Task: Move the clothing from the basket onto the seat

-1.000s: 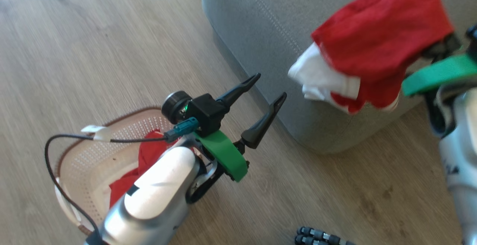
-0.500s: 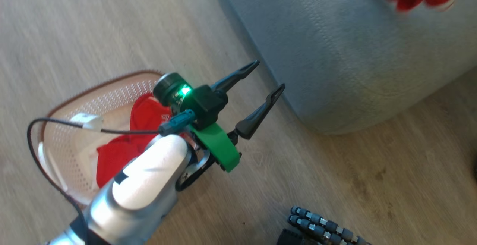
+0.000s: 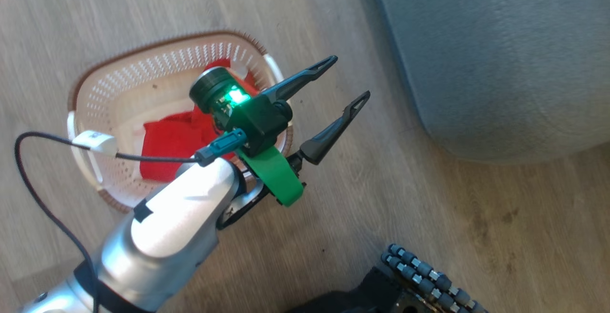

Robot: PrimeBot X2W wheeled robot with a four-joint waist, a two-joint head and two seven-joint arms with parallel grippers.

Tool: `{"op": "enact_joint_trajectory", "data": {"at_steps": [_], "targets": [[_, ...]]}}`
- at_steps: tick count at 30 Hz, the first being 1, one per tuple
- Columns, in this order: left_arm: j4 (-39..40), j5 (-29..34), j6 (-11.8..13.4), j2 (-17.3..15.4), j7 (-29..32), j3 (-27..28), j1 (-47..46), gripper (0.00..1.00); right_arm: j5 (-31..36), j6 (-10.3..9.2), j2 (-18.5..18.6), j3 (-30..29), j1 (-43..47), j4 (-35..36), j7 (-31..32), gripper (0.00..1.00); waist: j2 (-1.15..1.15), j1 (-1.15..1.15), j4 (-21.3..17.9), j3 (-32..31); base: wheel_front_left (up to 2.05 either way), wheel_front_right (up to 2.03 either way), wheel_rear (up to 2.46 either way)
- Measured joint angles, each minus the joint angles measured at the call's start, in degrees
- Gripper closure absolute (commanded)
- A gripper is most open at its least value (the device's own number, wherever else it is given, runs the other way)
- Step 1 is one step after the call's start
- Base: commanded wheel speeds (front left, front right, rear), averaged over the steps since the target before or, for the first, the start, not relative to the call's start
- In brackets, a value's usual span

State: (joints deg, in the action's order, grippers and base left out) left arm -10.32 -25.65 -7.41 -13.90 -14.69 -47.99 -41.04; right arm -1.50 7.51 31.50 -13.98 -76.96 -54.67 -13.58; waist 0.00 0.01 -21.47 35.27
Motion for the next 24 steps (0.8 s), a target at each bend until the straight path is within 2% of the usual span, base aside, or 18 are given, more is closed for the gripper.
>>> {"op": "enact_joint_trajectory", "data": {"at_steps": [8,15,16,17,18,19,20,24], "targets": [[1.2,0.4,0.1,-1.2,0.5,0.0,-1.0,0.0,4.0,0.0,0.7,-12.5,0.6,-8.7,0.4,1.0,0.0,0.0,2.8,5.4,0.0,0.0,0.0],[1.4,0.4,0.6,-2.7,0.7,0.1,-1.0,0.0,6.3,0.0,-4.1,-19.6,7.8,-15.8,0.5,1.0,0.0,-0.01,3.0,7.2,0.0,0.0,0.0],[1.4,0.4,0.6,-2.7,0.8,0.1,-1.1,0.0,6.7,0.0,-4.6,-19.8,8.8,-16.1,0.3,0.95,0.0,-0.01,2.9,7.2,0.0,0.0,0.0],[1.4,0.4,0.6,-2.7,0.8,0.1,-1.1,0.0,6.7,0.0,-4.6,-19.8,8.8,-16.1,0.3,0.95,0.0,-0.01,2.9,7.2,0.0,0.0,0.0],[1.4,0.4,0.6,-2.7,0.9,0.1,-1.1,0.0,7.1,0.0,-5.1,-19.9,9.5,-16.2,0.1,0.56,0.0,-0.01,2.8,7.1,0.0,0.0,0.0],[1.4,0.4,0.8,-2.7,0.9,0.1,-1.1,0.0,7.6,0.0,-5.4,-19.9,10.1,-16.2,-0.2,0.03,0.0,0.0,2.7,6.9,0.0,0.0,0.0],[1.4,0.4,1.1,-2.7,0.9,0.1,-1.1,0.0,7.6,0.0,-5.9,-19.9,10.5,-16.2,-0.4,0.0,0.0,-0.01,2.6,6.6,0.0,0.0,0.0],[0.7,0.4,1.1,-2.6,0.8,0.1,-1.1,0.0,7.8,0.0,-8.0,-18.2,12.4,-16.0,-0.9,0.0,0.0,-0.01,2.1,5.3,0.0,0.0,0.0]]}}
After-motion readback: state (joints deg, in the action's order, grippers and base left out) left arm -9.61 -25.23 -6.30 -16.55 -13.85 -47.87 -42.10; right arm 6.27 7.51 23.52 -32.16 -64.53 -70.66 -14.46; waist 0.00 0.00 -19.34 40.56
